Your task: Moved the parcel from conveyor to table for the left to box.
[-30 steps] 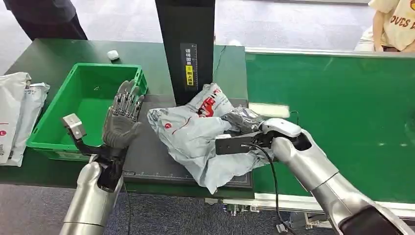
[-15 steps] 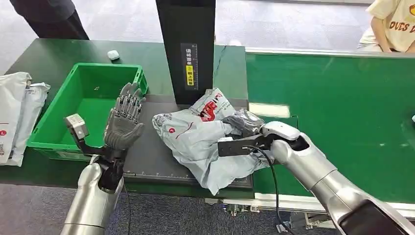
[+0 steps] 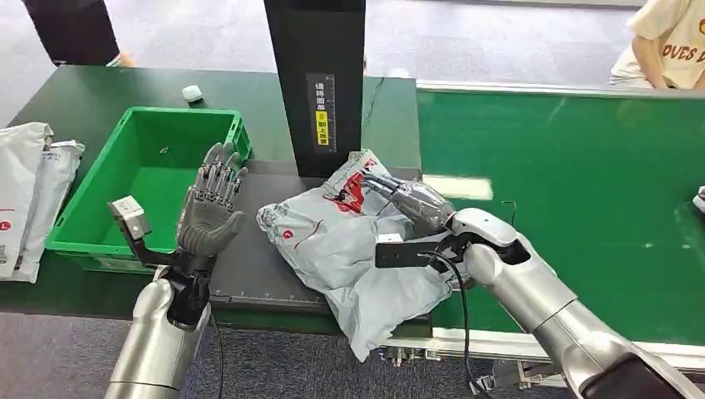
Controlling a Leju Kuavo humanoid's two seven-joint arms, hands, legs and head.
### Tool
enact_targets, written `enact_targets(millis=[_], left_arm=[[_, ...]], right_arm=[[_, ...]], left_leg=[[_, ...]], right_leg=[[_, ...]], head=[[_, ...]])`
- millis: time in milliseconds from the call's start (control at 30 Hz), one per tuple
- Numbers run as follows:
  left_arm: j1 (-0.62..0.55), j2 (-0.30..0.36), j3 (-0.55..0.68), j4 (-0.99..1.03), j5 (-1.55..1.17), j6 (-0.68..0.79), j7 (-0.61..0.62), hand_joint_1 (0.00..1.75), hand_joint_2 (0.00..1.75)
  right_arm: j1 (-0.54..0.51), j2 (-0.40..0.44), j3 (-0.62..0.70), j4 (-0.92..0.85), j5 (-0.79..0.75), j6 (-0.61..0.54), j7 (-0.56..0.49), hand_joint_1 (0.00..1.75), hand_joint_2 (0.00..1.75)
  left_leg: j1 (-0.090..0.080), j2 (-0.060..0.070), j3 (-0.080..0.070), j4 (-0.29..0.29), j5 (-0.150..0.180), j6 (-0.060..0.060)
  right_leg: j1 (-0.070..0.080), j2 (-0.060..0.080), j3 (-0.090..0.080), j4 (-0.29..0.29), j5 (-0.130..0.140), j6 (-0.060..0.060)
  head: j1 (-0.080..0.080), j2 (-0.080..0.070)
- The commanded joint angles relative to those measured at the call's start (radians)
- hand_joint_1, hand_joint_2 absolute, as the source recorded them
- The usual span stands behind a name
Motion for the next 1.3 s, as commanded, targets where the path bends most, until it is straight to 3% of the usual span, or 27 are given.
enact_targets(millis=[33,1300], left_arm=[[-0.021,0.014,-0.019,0.017,-0.001,0.0,0.001,0.0,1.75],[-0.021,0.014,-0.019,0.017,-0.001,0.0,0.001,0.0,1.75]], right_arm=[[-0.014,-0.012,0.01,-0.002,0.002,0.001,-0.002,0.0,1.75],[-0.014,-0.012,0.01,-0.002,0.002,0.001,-0.002,0.0,1.75]], left_leg=[[0.0,0.0,0.003,-0.001,-0.001,0.0],[0.0,0.0,0.002,-0.001,-0.001,0.0]], right_leg=[[0.0,0.0,0.003,-0.001,-0.001,-0.001],[0.0,0.0,0.002,-0.001,-0.001,-0.001]], head=[[0.0,0.0],[0.0,0.0]])
